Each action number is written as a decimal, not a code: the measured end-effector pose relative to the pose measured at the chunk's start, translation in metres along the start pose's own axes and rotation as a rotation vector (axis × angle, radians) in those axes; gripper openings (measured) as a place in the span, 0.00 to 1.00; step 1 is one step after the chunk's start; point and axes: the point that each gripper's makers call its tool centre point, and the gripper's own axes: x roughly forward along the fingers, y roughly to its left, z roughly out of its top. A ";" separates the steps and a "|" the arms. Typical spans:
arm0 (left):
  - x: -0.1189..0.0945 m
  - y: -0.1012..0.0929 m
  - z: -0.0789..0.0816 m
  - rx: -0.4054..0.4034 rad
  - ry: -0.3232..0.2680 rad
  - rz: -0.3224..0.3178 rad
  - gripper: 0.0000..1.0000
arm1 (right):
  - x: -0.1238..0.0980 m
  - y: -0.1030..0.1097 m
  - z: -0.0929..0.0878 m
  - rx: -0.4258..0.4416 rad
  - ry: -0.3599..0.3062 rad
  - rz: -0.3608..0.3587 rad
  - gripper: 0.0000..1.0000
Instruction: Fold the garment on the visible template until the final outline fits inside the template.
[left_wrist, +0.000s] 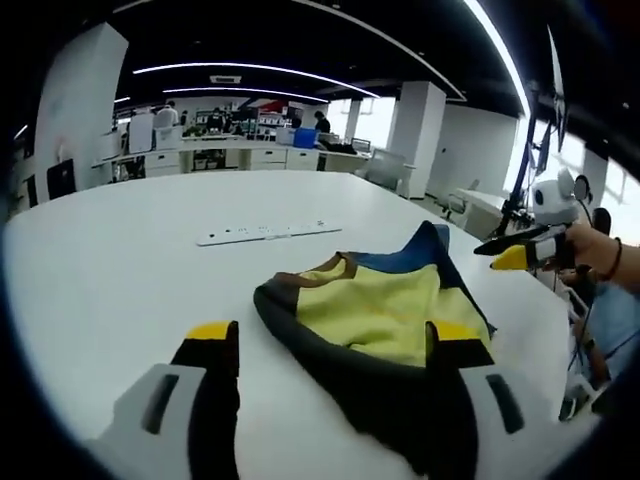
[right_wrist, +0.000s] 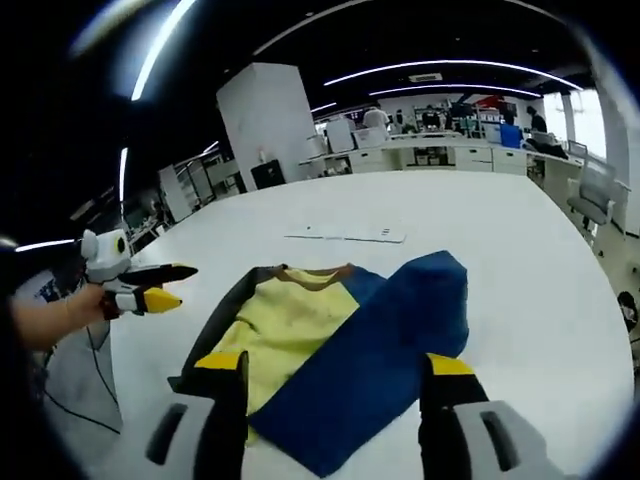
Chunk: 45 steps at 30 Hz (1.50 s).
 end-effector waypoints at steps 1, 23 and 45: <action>-0.002 -0.003 -0.001 -0.001 -0.002 -0.006 0.76 | 0.000 0.003 -0.006 -0.008 0.013 0.009 0.70; -0.026 -0.080 -0.060 0.171 0.114 -0.117 0.74 | 0.000 0.025 -0.086 -0.258 0.168 -0.005 0.44; -0.030 -0.076 -0.120 0.297 0.270 -0.053 0.21 | 0.003 0.011 -0.103 -0.332 0.192 -0.108 0.09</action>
